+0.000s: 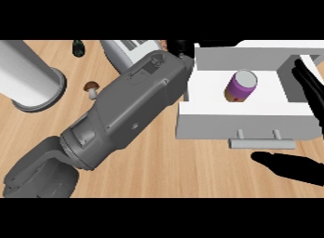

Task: Pick up the can, place it into the drawer and close the drawer

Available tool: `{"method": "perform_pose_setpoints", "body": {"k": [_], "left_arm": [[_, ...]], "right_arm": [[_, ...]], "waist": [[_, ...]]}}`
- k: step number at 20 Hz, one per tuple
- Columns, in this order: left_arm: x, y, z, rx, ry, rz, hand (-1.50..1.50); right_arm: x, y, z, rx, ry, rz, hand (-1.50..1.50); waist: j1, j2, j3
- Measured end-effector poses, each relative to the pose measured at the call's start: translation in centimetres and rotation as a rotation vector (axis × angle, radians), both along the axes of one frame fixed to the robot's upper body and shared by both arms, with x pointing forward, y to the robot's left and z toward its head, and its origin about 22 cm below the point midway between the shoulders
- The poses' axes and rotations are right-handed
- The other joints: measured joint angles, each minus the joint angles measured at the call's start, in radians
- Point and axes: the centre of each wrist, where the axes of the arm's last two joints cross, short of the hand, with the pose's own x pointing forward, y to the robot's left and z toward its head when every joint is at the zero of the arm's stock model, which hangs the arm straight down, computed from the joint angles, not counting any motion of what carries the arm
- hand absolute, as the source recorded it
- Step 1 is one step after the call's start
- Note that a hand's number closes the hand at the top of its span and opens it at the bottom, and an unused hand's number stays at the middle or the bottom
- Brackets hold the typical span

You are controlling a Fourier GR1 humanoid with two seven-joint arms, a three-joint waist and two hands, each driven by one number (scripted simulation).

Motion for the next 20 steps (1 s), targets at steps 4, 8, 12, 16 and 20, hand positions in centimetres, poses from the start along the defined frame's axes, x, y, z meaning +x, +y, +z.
{"method": "perform_pose_setpoints", "body": {"k": [4, 8, 12, 16, 20], "left_arm": [[0.5, 1.4, -0.1, 0.003, 0.002, 0.013, -1.5], [0.9, 2.7, 0.9, 0.016, 0.003, 0.021, -1.5], [0.8, 3.4, 1.1, 0.025, -0.002, 0.026, -1.5], [0.7, 4.7, 1.9, 0.028, -0.002, 0.042, -1.5], [1.1, 7.1, 1.8, 0.027, 0.001, 0.068, -1.5]], "right_arm": [[3.0, 2.0, -0.9, -0.101, 0.009, 0.003, -1.5], [5.9, 3.6, -2.6, -0.213, 0.022, 0.001, -1.5], [9.1, 4.6, -3.7, -0.334, 0.04, -0.013, -1.5], [11.8, 6.0, -5.4, -0.404, 0.049, -0.052, -1.5], [14.1, 5.6, -7.2, -0.443, 0.069, -0.086, -1.5]], "waist": [[0.009, -0.002, 0.0], [0.019, -0.003, 0.0], [0.027, -0.004, 0.0], [0.033, -0.005, 0.0], [0.029, -0.004, 0.0]]}}
